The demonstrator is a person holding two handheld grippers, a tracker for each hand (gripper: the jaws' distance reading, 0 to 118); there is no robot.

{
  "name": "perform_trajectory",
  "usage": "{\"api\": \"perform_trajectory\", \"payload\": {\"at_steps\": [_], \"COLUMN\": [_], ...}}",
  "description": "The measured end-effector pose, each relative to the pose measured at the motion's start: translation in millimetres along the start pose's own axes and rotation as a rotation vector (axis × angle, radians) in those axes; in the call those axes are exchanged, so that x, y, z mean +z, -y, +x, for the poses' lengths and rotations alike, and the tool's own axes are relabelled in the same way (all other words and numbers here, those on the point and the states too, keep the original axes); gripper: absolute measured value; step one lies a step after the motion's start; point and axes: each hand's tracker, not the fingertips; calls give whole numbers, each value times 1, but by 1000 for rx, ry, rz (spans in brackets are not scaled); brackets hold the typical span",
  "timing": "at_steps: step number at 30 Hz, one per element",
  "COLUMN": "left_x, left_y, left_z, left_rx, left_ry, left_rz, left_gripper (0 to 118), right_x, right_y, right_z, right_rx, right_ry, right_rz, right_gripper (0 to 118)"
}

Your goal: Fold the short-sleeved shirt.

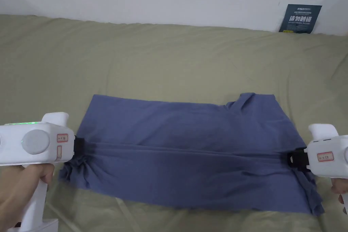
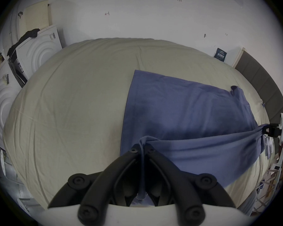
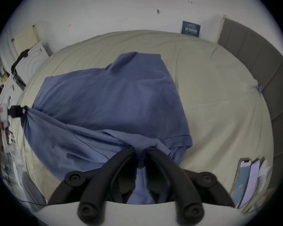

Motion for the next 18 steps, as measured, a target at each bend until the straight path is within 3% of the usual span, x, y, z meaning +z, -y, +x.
{"api": "perform_trajectory", "payload": {"at_steps": [1, 2, 3, 4, 11, 12, 13, 14, 15, 16, 18], "left_x": [-2, -5, -6, 0, 52, 60, 67, 73, 77, 78, 82], "left_y": [2, 5, 10, 16, 43, 48, 53, 60, 66, 70, 78], "left_z": [0, 0, -1, -3, -27, -31, -34, -37, -39, -40, -44], "left_rx": [-6, -2, -3, 7, 23, 29, 37, 43, 51, 56, 59], "left_ry": [-10, -25, -36, -33, -29, -32, -32, -29, -25, -30, -31], "left_rz": [3, -7, -12, 42, 66, 73, 81, 93, 97, 96, 92], "left_gripper": [39, 73, 118, 114, 109, 104, 91, 62, 2, 0, 0], "right_x": [1, 2, 3, 7, 47, 60, 66, 72, 74, 74, 82], "right_y": [3, 8, 13, 19, 70, 78, 85, 93, 98, 104, 114], "right_z": [2, 5, 8, 7, 9, 0, -2, -4, -8, -9, -14], "right_rx": [-27, -38, -44, -51, -96, -102, -110, -123, -127, -128, -154], "right_ry": [10, 5, -13, -9, -16, -11, -18, -25, -11, 4, -58], "right_rz": [18, 39, 40, 44, 87, 97, 117, 144, 135, 148, 157], "right_gripper": [34, 57, 104, 118, 117, 106, 78, 38, 0, 0, 0]}}
